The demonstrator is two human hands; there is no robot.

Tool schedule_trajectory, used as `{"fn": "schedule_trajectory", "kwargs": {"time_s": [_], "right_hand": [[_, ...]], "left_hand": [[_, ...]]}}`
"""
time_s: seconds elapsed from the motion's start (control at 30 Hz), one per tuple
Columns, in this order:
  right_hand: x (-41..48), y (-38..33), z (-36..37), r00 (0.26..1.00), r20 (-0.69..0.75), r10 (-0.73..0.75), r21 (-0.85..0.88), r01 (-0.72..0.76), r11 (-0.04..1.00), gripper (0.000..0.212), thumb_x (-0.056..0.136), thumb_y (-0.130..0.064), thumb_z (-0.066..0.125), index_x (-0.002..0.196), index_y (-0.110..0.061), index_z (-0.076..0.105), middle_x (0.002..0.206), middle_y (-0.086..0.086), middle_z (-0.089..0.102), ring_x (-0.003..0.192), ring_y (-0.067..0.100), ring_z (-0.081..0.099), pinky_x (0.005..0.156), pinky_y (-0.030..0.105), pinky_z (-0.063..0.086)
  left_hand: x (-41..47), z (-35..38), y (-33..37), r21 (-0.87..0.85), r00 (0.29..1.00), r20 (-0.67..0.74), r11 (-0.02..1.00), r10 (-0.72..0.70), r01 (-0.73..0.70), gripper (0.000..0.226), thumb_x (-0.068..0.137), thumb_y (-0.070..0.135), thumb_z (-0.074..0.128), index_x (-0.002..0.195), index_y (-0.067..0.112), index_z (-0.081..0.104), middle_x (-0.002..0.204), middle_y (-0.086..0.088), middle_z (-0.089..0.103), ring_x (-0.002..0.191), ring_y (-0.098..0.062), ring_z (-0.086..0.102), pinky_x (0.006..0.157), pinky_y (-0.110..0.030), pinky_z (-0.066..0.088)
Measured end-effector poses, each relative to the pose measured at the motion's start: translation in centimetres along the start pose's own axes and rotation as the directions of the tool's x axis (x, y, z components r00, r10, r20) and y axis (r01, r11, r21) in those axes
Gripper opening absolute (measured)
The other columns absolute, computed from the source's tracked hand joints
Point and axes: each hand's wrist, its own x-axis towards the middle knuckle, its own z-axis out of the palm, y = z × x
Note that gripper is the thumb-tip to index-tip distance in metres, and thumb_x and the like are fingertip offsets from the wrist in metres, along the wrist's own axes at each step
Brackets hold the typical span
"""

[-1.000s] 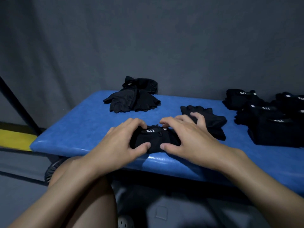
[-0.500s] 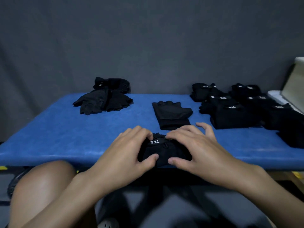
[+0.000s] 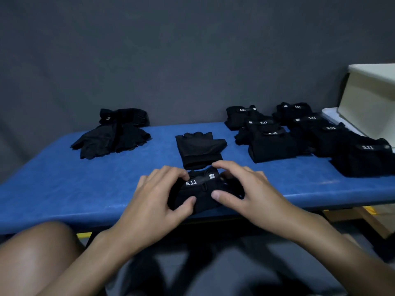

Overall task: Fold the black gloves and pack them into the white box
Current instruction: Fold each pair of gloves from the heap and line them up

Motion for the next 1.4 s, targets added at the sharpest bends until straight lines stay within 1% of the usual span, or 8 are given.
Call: {"fn": "schedule_trajectory", "kwargs": {"time_s": [0.2, 0.43, 0.57, 0.8, 0.93, 1.1, 1.27, 1.4], "right_hand": [[1.0, -1.2, 0.8, 0.998, 0.046, -0.045, 0.028, 0.043, 0.999, 0.052, 0.088, -0.047, 0.063, 0.133, -0.056, 0.039, 0.096, -0.036, 0.044, 0.103, -0.017, 0.032, 0.097, 0.02, 0.029], [1.4, -2.0, 1.7, 0.995, 0.101, -0.027, 0.032, 0.023, 0.999, 0.064, 0.086, -0.051, 0.064, 0.135, -0.063, 0.025, 0.107, -0.033, 0.038, 0.106, -0.005, 0.028, 0.1, 0.025, 0.027], [1.7, -2.2, 2.2, 0.995, 0.1, -0.002, 0.11, -0.009, 0.994, 0.068, 0.083, -0.047, 0.069, 0.13, -0.068, 0.024, 0.119, -0.018, 0.048, 0.116, 0.014, 0.035, 0.101, 0.03, 0.032], [2.5, -3.0, 3.4, 0.992, 0.051, -0.115, 0.299, 0.095, 0.95, 0.071, 0.08, -0.019, 0.077, 0.132, -0.052, 0.041, 0.122, -0.02, 0.055, 0.112, 0.008, 0.055, 0.1, 0.035, 0.046], [2.6, -3.2, 3.3, 0.991, -0.033, -0.128, 0.389, 0.131, 0.912, 0.066, 0.079, -0.01, 0.077, 0.128, -0.044, 0.05, 0.121, -0.016, 0.054, 0.103, 0.01, 0.059, 0.095, 0.032, 0.05], [2.2, -1.7, 0.2, 0.986, -0.11, -0.127, 0.475, 0.165, 0.864, 0.063, 0.08, 0.002, 0.073, 0.131, -0.028, 0.051, 0.119, -0.011, 0.057, 0.11, -0.003, 0.055, 0.091, 0.016, 0.046], [0.4, 2.2, -4.7, 0.971, -0.235, -0.043, 0.4, 0.137, 0.906, 0.056, 0.079, -0.005, 0.074, 0.126, -0.031, 0.056, 0.115, -0.008, 0.064, 0.113, 0.008, 0.059, 0.096, 0.021, 0.046], [-1.7, 5.3, -8.2, 0.954, -0.299, 0.024, 0.264, 0.059, 0.963, 0.052, 0.08, 0.005, 0.074, 0.118, -0.028, 0.062, 0.109, -0.014, 0.067, 0.107, -0.002, 0.059, 0.094, 0.011, 0.041]], "left_hand": [[-1.1, -0.7, -0.4, 0.092, 0.999, 0.023, 0.995, -0.024, 0.022, 0.038, 0.082, 0.06, 0.052, 0.114, 0.041, 0.047, 0.107, 0.028, 0.052, 0.108, -0.001, 0.049, 0.093, -0.034, 0.034], [-2.0, -1.6, -1.5, 0.122, 0.999, -0.007, 0.991, -0.054, 0.054, 0.039, 0.081, 0.063, 0.053, 0.113, 0.042, 0.047, 0.105, 0.026, 0.051, 0.107, -0.003, 0.048, 0.092, -0.036, 0.034], [-2.3, -1.9, -1.8, 0.111, 0.998, 0.0, 0.991, -0.07, 0.07, 0.042, 0.078, 0.065, 0.054, 0.114, 0.044, 0.047, 0.105, 0.026, 0.052, 0.104, -0.003, 0.047, 0.087, -0.031, 0.031], [-2.9, -2.1, -2.3, -0.136, 0.993, -0.08, 0.988, -0.09, 0.079, 0.038, 0.074, 0.047, 0.068, 0.106, 0.042, 0.049, 0.105, 0.02, 0.054, 0.101, -0.003, 0.055, 0.09, -0.03, 0.039], [-2.1, -2.2, -2.0, -0.228, 0.989, -0.138, 0.973, -0.061, 0.028, 0.037, 0.075, 0.023, 0.075, 0.104, 0.033, 0.053, 0.103, 0.013, 0.052, 0.099, -0.006, 0.056, 0.082, -0.013, 0.04], [1.2, -1.5, 0.1, -0.343, 0.994, -0.108, 0.939, -0.034, -0.005, 0.032, 0.074, 0.034, 0.072, 0.102, 0.034, 0.056, 0.103, 0.014, 0.053, 0.098, -0.008, 0.057, 0.081, -0.014, 0.041], [6.2, 1.7, 4.8, -0.462, 0.999, -0.033, 0.887, -0.014, -0.003, 0.022, 0.08, 0.04, 0.069, 0.097, 0.033, 0.057, 0.098, 0.012, 0.056, 0.09, 0.001, 0.053, 0.079, -0.012, 0.037], [9.1, 5.6, 8.4, -0.507, 0.997, 0.081, 0.861, -0.008, 0.048, 0.018, 0.087, 0.027, 0.07, 0.096, 0.034, 0.056, 0.102, 0.009, 0.059, 0.092, 0.002, 0.052, 0.08, -0.012, 0.036]]}}
